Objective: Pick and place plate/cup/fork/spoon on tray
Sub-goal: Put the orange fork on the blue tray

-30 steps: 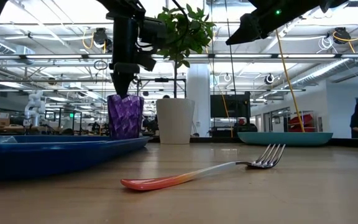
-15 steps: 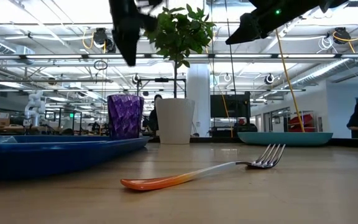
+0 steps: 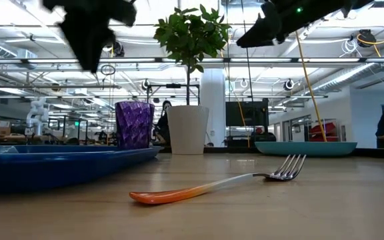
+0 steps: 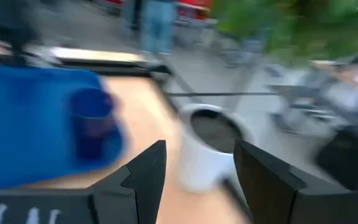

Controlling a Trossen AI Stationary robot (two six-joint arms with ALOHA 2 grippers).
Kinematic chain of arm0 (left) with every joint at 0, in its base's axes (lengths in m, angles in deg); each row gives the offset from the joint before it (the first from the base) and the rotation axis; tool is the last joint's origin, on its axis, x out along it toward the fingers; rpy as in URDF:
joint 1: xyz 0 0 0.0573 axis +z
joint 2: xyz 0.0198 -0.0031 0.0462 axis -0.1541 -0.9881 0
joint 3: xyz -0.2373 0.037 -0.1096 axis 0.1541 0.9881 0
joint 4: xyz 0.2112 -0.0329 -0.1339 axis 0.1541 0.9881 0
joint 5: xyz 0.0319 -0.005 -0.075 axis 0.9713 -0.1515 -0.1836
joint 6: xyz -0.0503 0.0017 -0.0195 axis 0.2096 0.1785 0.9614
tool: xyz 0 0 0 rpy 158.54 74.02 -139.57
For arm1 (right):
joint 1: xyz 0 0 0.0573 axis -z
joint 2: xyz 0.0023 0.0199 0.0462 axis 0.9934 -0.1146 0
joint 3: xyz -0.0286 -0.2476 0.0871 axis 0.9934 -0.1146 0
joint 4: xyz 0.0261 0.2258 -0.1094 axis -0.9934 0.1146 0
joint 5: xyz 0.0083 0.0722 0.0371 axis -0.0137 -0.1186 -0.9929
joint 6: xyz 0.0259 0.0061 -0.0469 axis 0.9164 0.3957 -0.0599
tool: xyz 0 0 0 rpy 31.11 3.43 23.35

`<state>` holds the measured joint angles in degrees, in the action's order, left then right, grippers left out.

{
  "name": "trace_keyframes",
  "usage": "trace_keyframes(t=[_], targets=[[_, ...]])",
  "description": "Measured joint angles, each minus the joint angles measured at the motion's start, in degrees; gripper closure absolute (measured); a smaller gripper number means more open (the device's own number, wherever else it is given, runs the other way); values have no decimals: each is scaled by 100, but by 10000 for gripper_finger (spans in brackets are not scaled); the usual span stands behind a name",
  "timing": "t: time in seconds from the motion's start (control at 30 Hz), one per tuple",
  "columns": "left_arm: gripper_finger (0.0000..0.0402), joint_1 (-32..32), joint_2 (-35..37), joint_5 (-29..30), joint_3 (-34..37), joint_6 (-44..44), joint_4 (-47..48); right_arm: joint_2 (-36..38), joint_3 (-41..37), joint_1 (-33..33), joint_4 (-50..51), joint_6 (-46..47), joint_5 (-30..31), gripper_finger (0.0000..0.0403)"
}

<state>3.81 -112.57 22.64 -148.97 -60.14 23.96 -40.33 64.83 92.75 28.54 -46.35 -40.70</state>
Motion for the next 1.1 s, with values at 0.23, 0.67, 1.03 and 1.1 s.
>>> trace_keyframes(t=[0.23, 0.67, 1.03, 1.1], targets=[[213, -550, 16, 24, 1258, 234, -721, -533, 0, -291, 43, 375, -1087, 220], [213, -866, 1257, 68, 2573, -54, -3226, -1999, 1644, -1964, 1129, 773, -1411, 220], [213, -1257, 2996, 238, 3859, 378, -5183, -3815, 3617, -2672, 3192, 1303, -1439, 220], [213, -1319, 3118, 300, 3989, 557, -5266, -4070, 3723, -2785, 3268, 1463, -1572, 220]])
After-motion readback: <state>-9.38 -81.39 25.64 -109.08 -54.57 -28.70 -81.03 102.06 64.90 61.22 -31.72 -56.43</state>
